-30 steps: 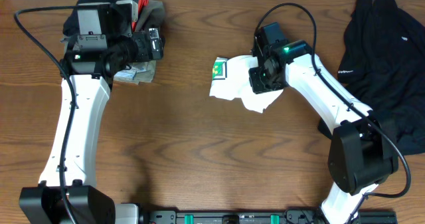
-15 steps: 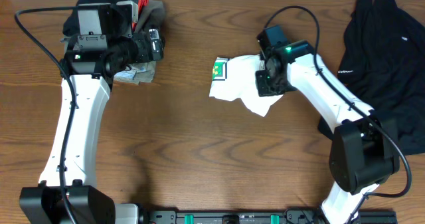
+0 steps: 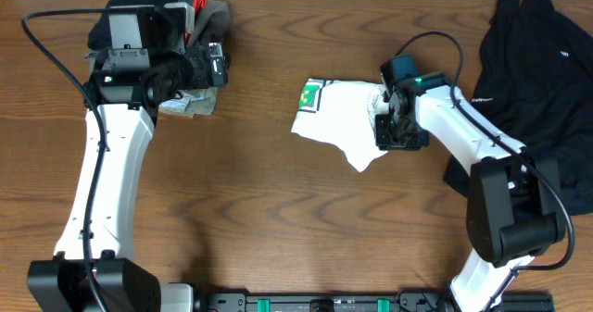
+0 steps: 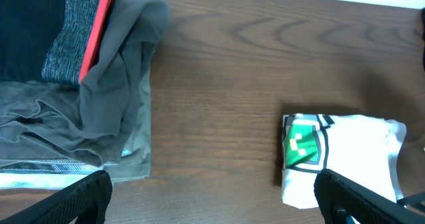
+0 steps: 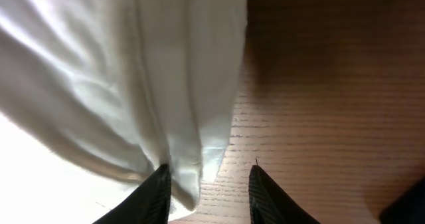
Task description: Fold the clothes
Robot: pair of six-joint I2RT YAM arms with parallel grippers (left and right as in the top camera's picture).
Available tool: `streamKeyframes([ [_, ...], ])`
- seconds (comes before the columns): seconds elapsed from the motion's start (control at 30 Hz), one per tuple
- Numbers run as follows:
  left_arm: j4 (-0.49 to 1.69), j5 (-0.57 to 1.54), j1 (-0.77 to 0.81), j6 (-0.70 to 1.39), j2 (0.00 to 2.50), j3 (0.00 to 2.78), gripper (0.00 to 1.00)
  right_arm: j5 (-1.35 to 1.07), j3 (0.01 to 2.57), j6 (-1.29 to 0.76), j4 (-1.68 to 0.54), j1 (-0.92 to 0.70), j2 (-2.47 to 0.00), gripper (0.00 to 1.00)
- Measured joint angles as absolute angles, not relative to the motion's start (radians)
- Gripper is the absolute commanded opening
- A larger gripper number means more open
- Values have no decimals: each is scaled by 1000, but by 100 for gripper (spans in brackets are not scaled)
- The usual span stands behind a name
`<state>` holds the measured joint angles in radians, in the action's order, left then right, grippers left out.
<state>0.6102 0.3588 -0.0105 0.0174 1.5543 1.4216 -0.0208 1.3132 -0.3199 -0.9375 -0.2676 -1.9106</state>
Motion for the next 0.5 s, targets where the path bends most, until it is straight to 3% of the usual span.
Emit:
streamKeyframes([
  [0.1, 610, 359, -10, 14, 1554, 1422, 98, -55, 1321, -317, -936, -238, -1910, 36],
  [0.17, 610, 359, -10, 10, 1554, 1422, 98, -71, 1342, -304, -930, -217, -1908, 21],
  [0.3, 610, 359, -10, 3, 1554, 1422, 98, -93, 1428, -269, -851, -196, -1873, 1],
  [0.5, 610, 359, -10, 3, 1554, 1422, 98, -168, 1478, -234, -610, -197, -1834, 1],
])
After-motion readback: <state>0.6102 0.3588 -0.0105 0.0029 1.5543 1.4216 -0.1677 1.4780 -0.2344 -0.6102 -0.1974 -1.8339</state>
